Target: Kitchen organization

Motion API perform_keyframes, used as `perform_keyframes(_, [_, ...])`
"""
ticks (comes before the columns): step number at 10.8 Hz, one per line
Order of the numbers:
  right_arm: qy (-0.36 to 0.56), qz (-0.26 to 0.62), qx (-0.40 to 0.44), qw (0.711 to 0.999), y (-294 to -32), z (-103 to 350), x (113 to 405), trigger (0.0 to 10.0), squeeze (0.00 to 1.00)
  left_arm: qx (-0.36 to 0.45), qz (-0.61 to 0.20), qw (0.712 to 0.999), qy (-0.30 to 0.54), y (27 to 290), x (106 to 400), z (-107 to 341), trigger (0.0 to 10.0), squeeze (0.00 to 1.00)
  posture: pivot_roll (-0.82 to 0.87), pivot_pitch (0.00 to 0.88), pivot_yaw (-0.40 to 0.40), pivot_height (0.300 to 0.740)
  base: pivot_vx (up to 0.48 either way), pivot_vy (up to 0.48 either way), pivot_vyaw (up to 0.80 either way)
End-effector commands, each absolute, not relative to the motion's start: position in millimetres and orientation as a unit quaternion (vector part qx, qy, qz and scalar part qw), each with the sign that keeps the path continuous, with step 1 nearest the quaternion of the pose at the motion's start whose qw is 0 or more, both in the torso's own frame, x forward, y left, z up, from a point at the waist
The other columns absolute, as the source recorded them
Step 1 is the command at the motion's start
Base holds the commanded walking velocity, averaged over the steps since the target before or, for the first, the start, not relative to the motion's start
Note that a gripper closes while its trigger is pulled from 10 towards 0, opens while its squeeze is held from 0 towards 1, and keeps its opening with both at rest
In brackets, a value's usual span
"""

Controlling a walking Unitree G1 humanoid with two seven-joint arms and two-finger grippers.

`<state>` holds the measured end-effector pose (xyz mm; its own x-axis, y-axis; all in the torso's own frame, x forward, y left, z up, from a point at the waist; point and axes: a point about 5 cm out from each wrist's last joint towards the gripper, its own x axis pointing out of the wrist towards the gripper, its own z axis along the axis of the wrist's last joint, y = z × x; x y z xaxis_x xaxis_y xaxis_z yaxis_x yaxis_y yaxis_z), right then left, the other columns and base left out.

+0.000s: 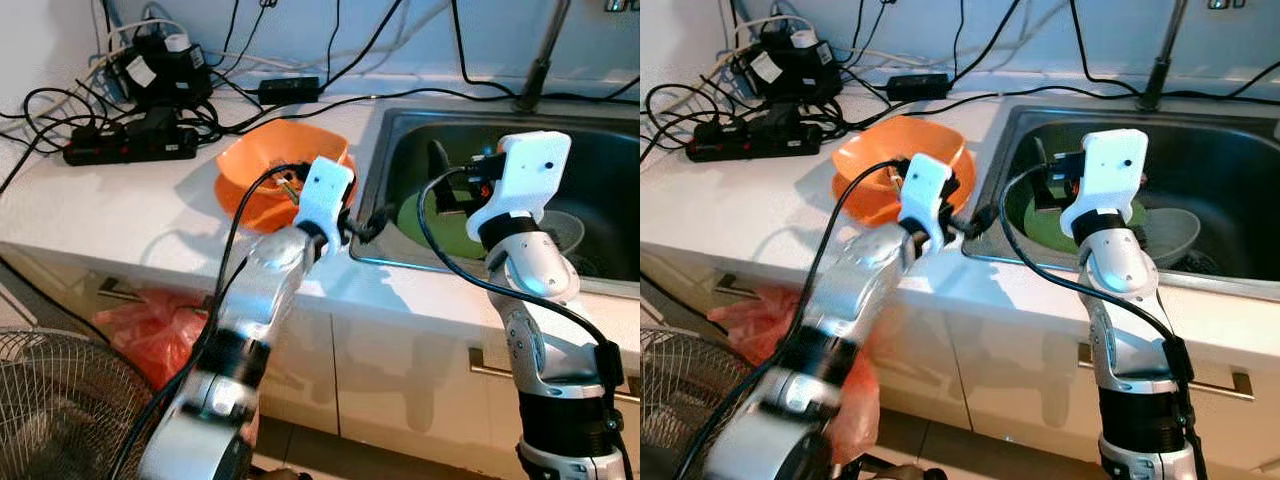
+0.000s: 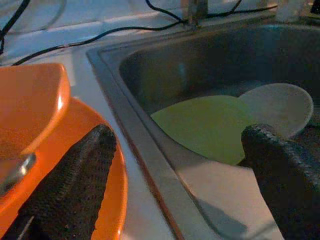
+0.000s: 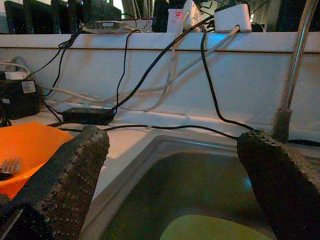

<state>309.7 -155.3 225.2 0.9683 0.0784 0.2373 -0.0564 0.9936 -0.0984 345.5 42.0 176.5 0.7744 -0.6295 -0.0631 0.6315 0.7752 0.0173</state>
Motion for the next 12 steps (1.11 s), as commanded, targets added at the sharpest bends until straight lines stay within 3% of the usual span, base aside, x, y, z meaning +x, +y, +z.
perform_keyframes(1, [-0.131, 0.044, -0.041, 0.989, -151, 229, 312, 10.0, 0.00, 0.023, -0.343, 0.939, 0.028, 44, 342, 178, 10.0, 0.00, -0.01, 0.000, 0.093, 0.740, 0.000, 0.000, 0.00])
perform_keyframes(12, [-0.128, 0.049, -0.026, 0.990, -143, 224, 315, 10.0, 0.00, 0.024, -0.364, 0.931, -0.012, 68, 308, 201, 10.0, 0.00, 0.05, 0.012, 0.111, 0.740, 0.000, 0.000, 0.00])
